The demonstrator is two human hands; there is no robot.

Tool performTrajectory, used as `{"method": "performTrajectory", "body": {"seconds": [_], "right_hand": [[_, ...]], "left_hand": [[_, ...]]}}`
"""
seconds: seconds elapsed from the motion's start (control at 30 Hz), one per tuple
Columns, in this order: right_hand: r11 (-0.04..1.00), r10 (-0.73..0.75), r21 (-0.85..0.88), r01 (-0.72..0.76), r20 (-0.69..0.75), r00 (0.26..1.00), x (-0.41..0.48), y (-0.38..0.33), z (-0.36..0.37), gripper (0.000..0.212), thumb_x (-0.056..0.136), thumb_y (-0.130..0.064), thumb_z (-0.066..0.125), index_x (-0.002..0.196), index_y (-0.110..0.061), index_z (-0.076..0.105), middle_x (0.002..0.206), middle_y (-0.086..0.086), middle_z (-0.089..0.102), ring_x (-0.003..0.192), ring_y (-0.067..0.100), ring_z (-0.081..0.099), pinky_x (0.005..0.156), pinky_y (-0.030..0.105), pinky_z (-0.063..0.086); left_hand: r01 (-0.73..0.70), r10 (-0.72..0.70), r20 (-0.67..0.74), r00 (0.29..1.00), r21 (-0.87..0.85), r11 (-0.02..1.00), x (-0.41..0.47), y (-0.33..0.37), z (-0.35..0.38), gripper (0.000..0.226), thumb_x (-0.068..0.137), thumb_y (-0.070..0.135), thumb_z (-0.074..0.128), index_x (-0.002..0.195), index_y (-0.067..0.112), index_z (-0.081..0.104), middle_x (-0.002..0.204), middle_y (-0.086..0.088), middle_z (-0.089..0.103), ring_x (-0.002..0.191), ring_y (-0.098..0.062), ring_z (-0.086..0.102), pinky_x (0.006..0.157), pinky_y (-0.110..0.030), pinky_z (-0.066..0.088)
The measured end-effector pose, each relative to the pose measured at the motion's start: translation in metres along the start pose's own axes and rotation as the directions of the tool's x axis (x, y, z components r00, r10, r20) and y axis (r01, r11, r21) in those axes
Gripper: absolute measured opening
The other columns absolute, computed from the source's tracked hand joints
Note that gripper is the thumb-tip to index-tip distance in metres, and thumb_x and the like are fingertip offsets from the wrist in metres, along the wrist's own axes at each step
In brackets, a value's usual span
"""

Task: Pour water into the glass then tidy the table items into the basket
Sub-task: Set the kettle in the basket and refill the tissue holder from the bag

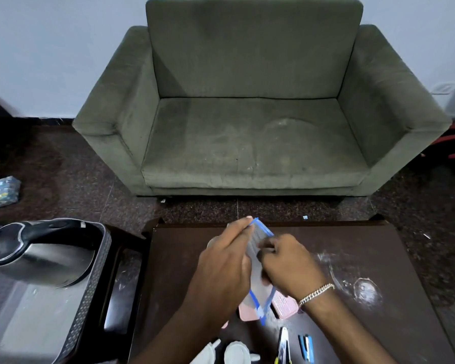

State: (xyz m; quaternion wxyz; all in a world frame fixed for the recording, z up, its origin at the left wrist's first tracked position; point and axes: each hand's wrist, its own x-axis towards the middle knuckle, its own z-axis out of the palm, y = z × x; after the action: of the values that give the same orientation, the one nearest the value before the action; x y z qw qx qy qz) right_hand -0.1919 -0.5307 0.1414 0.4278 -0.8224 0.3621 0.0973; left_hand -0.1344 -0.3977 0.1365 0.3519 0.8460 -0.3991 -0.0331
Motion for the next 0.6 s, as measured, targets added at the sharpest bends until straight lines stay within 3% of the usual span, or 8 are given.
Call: {"method": "performTrajectory", "body": {"seconds": [0.07, 0.2, 0.3, 0.33, 0.37, 0.4, 0.5, 0.6], "right_hand": [[0.997, -0.057, 0.049, 0.059, -0.036, 0.998, 0.001, -0.002, 0.004, 0.023, 0.083, -0.007, 0.050, 0.089, -0.008, 0.073, 0.066, 0.009, 0.074, 0.068, 0.020, 0.073, 0.063, 0.028, 0.057], [0.970, -0.169, -0.193, 0.146, -0.109, 0.980, 0.008, -0.006, 0.008, 0.022, 0.091, -0.014, 0.053, 0.070, -0.015, 0.058, 0.085, 0.014, 0.072, 0.091, 0.032, 0.066, 0.070, 0.031, 0.041], [0.974, -0.015, -0.227, 0.029, 0.063, 0.998, 0.010, -0.015, 0.014, 0.024, 0.103, -0.009, 0.040, 0.110, -0.012, 0.063, 0.125, 0.017, 0.066, 0.117, 0.028, 0.060, 0.089, 0.029, 0.039], [0.983, 0.005, -0.183, -0.002, 0.012, 1.000, 0.003, -0.020, 0.029, 0.026, 0.104, -0.005, 0.040, 0.119, -0.011, 0.060, 0.134, 0.019, 0.061, 0.120, 0.029, 0.059, 0.091, 0.029, 0.040], [0.974, -0.007, -0.226, -0.025, -0.142, 0.990, -0.010, -0.027, 0.046, 0.030, 0.102, -0.001, 0.042, 0.125, -0.005, 0.061, 0.138, 0.021, 0.058, 0.114, 0.028, 0.062, 0.087, 0.029, 0.043], [0.979, 0.072, -0.189, -0.079, -0.043, 0.996, -0.028, -0.037, 0.052, 0.030, 0.099, 0.001, 0.045, 0.122, 0.000, 0.065, 0.137, 0.022, 0.059, 0.101, 0.025, 0.066, 0.078, 0.026, 0.046], [0.991, 0.040, -0.112, -0.075, -0.279, 0.959, -0.019, -0.047, 0.085, 0.031, 0.094, -0.002, 0.048, 0.108, -0.002, 0.075, 0.135, 0.015, 0.063, 0.079, 0.012, 0.064, 0.064, 0.020, 0.041], [0.989, 0.028, -0.144, -0.027, 0.008, 1.000, -0.015, -0.050, 0.058, 0.035, 0.096, -0.003, 0.045, 0.119, -0.006, 0.071, 0.143, 0.010, 0.058, 0.093, 0.015, 0.065, 0.072, 0.021, 0.042]], "left_hand": [[-0.101, 0.100, 0.043, 0.994, 0.040, 0.994, -0.003, 0.008, 0.000, 0.054, 0.081, 0.009, 0.039, 0.124, -0.002, 0.069, 0.136, -0.010, 0.066, 0.126, -0.009, 0.055, 0.100, -0.023, 0.047], [-0.108, 0.102, 0.151, 0.983, 0.036, 0.993, -0.012, 0.012, 0.003, 0.052, 0.083, 0.002, 0.051, 0.134, -0.002, 0.064, 0.144, -0.011, 0.060, 0.120, -0.025, 0.067, 0.096, -0.040, 0.058], [-0.139, 0.133, 0.191, 0.972, 0.020, 0.990, -0.018, 0.014, 0.007, 0.054, 0.087, 0.001, 0.048, 0.140, 0.000, 0.059, 0.151, -0.008, 0.054, 0.122, -0.025, 0.066, 0.101, -0.039, 0.055], [-0.160, 0.150, 0.213, 0.965, 0.027, 0.987, -0.019, 0.015, 0.008, 0.056, 0.087, 0.003, 0.045, 0.142, 0.001, 0.058, 0.154, -0.007, 0.052, 0.121, -0.025, 0.065, 0.102, -0.038, 0.054], [-0.183, 0.170, 0.227, 0.959, 0.039, 0.982, -0.021, 0.015, 0.009, 0.057, 0.087, 0.004, 0.044, 0.142, 0.001, 0.057, 0.155, -0.007, 0.051, 0.118, -0.024, 0.066, 0.101, -0.037, 0.054], [-0.202, 0.185, 0.237, 0.954, 0.047, 0.978, -0.022, 0.015, 0.010, 0.057, 0.087, 0.005, 0.044, 0.142, 0.002, 0.057, 0.155, -0.007, 0.051, 0.115, -0.024, 0.067, 0.100, -0.036, 0.054], [-0.212, 0.188, 0.267, 0.945, 0.064, 0.975, -0.024, 0.009, 0.014, 0.057, 0.088, 0.005, 0.045, 0.144, 0.003, 0.055, 0.157, -0.005, 0.048, 0.110, -0.022, 0.066, 0.099, -0.034, 0.054], [-0.178, 0.139, 0.277, 0.951, 0.121, 0.977, -0.021, 0.001, 0.019, 0.060, 0.087, 0.004, 0.051, 0.147, 0.005, 0.052, 0.159, -0.004, 0.046, 0.115, -0.019, 0.064, 0.099, -0.032, 0.054]]}}
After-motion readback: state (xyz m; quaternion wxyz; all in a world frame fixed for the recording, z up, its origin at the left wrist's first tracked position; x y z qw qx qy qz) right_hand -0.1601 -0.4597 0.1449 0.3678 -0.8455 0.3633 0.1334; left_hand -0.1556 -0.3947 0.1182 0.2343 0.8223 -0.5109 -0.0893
